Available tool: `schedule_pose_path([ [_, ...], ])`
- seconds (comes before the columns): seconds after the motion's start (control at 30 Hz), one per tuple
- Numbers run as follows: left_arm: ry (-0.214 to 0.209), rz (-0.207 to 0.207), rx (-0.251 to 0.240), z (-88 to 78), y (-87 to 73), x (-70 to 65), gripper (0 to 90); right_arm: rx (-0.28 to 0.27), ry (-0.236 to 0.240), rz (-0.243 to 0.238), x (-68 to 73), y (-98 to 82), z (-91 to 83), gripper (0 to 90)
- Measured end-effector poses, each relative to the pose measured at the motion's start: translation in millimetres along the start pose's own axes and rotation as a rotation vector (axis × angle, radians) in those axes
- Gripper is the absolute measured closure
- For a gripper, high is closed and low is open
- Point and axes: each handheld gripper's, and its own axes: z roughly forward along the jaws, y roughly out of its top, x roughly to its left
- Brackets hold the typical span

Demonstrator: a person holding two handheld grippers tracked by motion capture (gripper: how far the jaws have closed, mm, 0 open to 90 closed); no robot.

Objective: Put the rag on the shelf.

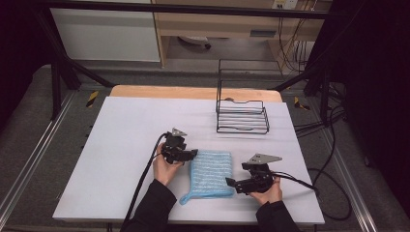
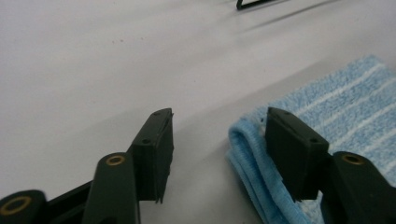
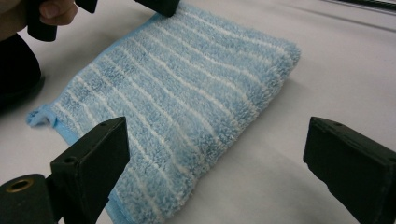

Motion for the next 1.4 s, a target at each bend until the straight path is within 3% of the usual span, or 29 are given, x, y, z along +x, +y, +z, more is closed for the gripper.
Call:
schedule_pose_path([
  [0.47, -0.032, -0.007, 0.049, 6.1, -4.7, -10.6, 67.6, 0.000, -0.011, 0.008, -4.7, 5.1, 1.2, 9.6],
  [0.77, -0.019, -0.007, 0.063, 6.4, -4.2, -13.2, 70.6, -0.037, -0.022, 0.036, -17.6, 20.5, 4.1, 15.5],
  [0.97, -0.004, 0.011, 0.064, 6.7, -4.4, -15.2, 72.2, -0.061, -0.027, 0.055, -27.3, 36.6, 14.8, 26.5],
  [1.1, 0.018, 0.042, 0.059, 7.1, -5.0, -19.2, 74.1, -0.035, -0.050, 0.063, -34.6, 42.5, 27.7, 35.0],
  [1.4, 0.014, 0.059, 0.043, 6.5, -7.8, -18.5, 74.5, 0.023, -0.069, 0.074, -42.2, 40.3, 48.3, 56.0],
])
